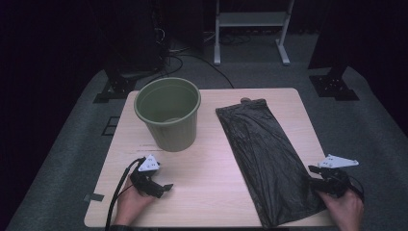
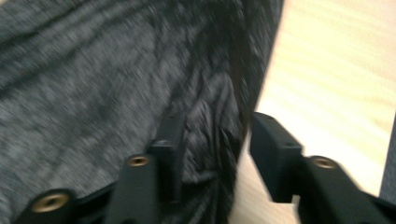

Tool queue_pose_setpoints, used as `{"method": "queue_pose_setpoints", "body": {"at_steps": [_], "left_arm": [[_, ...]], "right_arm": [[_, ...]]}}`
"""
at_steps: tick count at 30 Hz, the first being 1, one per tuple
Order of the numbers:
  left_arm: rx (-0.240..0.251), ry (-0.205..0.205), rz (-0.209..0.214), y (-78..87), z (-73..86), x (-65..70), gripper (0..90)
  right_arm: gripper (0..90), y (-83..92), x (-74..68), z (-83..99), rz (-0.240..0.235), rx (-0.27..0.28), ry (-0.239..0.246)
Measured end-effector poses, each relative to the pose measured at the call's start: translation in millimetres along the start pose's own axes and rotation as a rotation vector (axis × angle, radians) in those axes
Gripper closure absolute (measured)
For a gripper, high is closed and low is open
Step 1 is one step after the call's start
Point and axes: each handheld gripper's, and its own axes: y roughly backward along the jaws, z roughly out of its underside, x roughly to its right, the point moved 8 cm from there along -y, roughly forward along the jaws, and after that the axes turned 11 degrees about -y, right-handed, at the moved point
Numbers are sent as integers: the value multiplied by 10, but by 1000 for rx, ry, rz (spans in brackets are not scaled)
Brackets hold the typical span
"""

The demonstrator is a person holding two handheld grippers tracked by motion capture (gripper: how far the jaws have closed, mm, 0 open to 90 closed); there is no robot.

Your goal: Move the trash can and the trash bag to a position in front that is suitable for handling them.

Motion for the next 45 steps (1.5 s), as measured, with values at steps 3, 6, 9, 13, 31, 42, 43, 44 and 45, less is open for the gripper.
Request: {"method": "queue_pose_setpoints", "body": {"at_steps": [3, 6, 9, 13, 31, 42, 43, 44, 45], "left_arm": [[0, -1, 1, -1, -1, -1, 0], [0, -1, 1, -1, -1, -1, 0], [0, -3, 1, -2, -2, -2, 0], [0, -3, 1, -2, -2, -2, 0], [-5, 18, -21, -11, -12, -3, 0], [32, 46, -15, 124, -57, -29, 0], [46, 60, -11, 159, -75, -38, 0], [46, 60, -11, 159, -75, -38, 0], [60, 68, -7, 212, -103, -44, 0]], "right_arm": [[299, -16, -100, -83, -4, 1, 14], [183, -61, -201, -155, -8, -9, 19], [143, -97, -329, -245, -52, 13, 21], [110, -183, -472, -336, -92, 29, 40], [0, -755, -589, -247, -99, -4, 83], [0, -752, -540, -211, -152, -26, 54], [0, -753, -540, -211, -153, -26, 54], [0, -753, -540, -211, -153, -26, 54], [0, -753, -540, -211, -153, -26, 55]]}}
